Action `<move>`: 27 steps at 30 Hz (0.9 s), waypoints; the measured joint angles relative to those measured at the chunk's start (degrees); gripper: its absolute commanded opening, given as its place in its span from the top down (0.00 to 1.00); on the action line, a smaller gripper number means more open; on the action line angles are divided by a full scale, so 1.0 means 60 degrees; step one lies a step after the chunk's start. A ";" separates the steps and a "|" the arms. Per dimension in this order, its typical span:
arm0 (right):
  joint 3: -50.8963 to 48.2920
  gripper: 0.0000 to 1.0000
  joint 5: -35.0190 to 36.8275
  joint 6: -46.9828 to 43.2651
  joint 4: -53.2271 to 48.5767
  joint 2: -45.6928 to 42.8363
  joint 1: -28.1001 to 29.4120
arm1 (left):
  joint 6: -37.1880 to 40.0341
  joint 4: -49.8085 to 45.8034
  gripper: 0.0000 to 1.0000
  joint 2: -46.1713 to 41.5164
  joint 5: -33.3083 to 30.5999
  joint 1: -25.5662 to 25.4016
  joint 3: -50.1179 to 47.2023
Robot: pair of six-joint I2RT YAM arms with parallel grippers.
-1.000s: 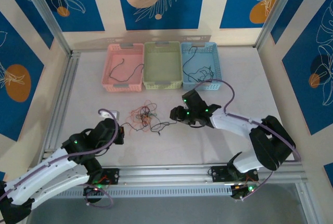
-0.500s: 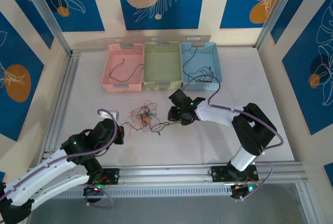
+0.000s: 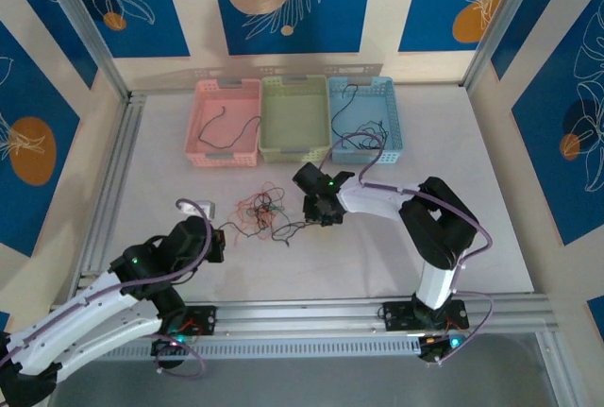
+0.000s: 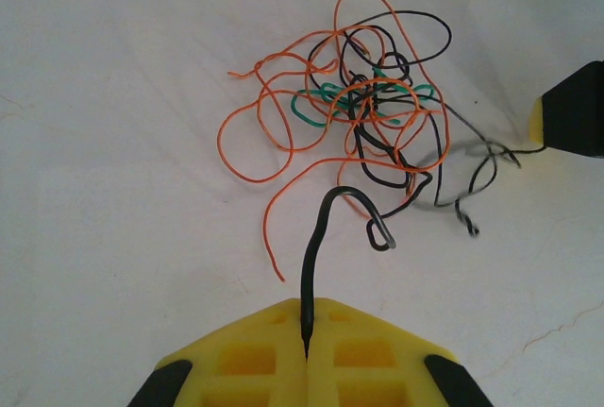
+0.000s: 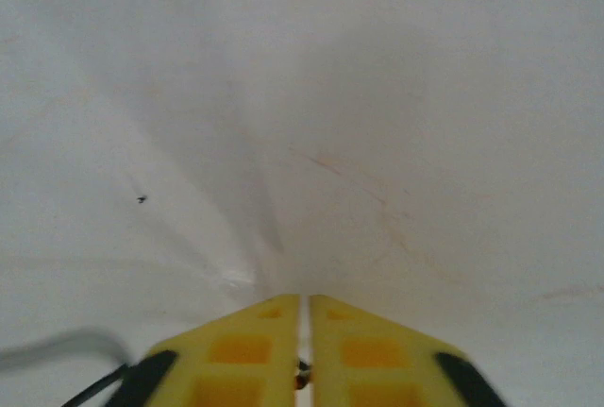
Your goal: Untangle the cables
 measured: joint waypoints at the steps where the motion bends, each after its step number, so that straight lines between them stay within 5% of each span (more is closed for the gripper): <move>1: 0.0000 1.00 0.0073 -0.0004 -0.0029 -0.0007 0.0025 | 0.0000 0.0000 1.00 0.0011 0.0000 0.0000 -0.0018; 17: -0.1614 1.00 0.0590 0.0036 0.0098 -0.2659 -0.0022 | 0.0007 0.0055 1.00 0.0018 0.0146 0.0000 -0.0051; 27: -0.4328 1.00 -0.0452 -0.0109 0.1180 -0.6091 -0.2167 | 0.0011 0.0058 1.00 0.0015 0.0146 0.0000 -0.0029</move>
